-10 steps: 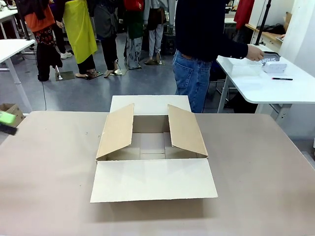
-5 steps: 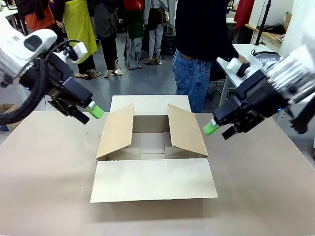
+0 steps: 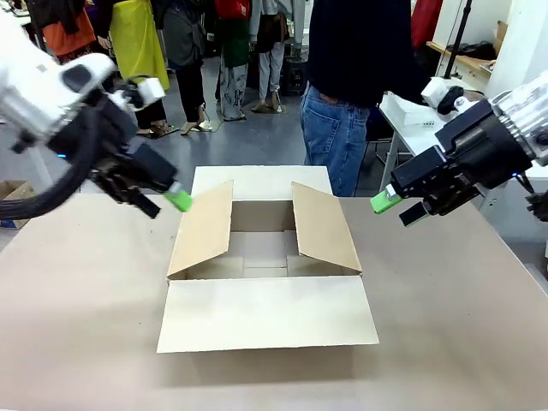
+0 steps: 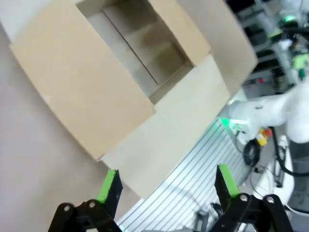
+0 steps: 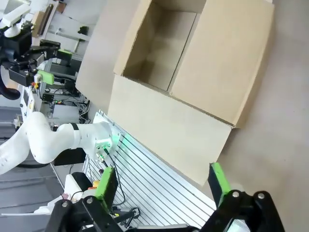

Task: Pack the gift set into the box.
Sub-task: Place both hands on the side flaps of the Package Box and spread them outward.

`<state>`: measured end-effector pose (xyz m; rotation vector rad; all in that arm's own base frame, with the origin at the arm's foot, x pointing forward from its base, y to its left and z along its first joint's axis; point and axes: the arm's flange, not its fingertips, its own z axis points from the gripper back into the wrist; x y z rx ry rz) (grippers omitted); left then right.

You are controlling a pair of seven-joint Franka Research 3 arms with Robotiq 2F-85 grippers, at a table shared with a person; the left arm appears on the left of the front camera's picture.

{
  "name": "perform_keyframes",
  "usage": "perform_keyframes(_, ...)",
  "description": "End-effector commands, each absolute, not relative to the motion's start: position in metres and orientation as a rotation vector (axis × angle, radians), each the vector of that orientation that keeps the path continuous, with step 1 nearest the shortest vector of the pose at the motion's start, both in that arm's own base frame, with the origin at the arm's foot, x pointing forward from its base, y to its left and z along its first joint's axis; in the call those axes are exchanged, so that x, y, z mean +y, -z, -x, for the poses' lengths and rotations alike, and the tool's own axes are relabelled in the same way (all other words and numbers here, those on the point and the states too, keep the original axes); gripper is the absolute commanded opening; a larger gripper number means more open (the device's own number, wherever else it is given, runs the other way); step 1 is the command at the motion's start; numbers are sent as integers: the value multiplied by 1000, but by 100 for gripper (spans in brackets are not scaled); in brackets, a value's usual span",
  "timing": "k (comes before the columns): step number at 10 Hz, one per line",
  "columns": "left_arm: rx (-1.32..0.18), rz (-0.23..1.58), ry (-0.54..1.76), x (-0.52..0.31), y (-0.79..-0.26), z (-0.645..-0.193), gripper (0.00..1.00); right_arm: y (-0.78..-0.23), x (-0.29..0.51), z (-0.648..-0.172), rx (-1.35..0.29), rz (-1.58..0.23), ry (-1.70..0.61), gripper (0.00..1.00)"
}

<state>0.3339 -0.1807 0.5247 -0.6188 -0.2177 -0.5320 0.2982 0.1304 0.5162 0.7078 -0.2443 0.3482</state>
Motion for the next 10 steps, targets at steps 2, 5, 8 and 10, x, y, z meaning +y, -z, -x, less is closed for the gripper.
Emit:
perform_keyframes(2,-179,414,439,-252,-535,-363,100,-501,139,-310,-137,-687,-383,100)
perform_keyframes(5,-175,179,208,-315,-514,-382,100,-494,137,-307,-167,-701,-348,100)
perform_keyframes(8,-218,251,290,-307,-508,-378,100,-493,130,-321,-299,-795,-351,100)
perform_keyframes(10,-359,123,145,-325,-487,-375,100,-486,136,-332,-405,-809,-329,100)
